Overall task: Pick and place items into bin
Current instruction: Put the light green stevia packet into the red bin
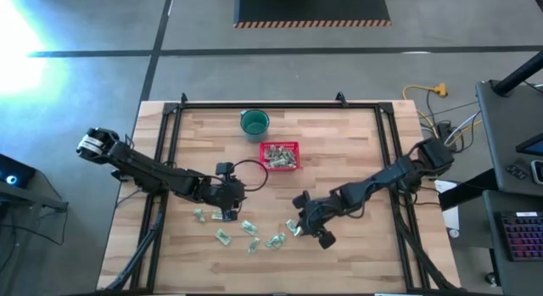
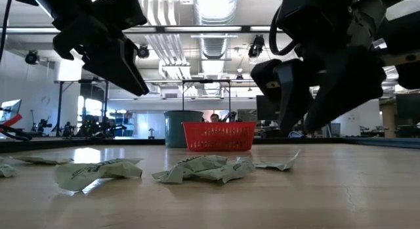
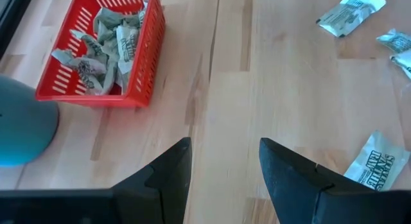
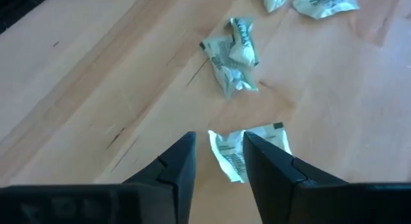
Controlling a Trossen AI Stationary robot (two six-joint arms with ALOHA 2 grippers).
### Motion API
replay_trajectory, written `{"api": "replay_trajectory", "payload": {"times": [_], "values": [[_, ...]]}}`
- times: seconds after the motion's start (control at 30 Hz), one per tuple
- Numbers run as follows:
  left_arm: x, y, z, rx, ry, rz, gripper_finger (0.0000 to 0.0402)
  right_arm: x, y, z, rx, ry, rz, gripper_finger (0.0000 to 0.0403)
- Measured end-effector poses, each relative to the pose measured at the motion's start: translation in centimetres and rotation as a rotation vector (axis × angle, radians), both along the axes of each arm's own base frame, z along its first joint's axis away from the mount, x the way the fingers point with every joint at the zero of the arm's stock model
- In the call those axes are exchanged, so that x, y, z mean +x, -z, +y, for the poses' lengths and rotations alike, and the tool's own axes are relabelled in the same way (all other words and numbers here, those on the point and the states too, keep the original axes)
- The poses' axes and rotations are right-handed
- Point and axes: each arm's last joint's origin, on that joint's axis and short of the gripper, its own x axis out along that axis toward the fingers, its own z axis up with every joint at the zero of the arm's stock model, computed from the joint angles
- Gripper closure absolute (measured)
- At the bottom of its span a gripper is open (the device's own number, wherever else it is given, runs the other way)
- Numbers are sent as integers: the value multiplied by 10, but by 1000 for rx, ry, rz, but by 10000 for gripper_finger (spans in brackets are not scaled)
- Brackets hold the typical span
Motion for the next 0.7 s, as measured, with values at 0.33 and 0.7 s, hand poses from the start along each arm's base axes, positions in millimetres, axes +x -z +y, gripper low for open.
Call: {"api": "replay_trajectory", "payload": {"times": [0.33,0.7], "values": [[0,1,0,-8,-7,-5,235,1,17,3,-35,-11,33,250],[0,1,0,-17,-16,-7,235,6,24,3,-92,38,38,313]]}}
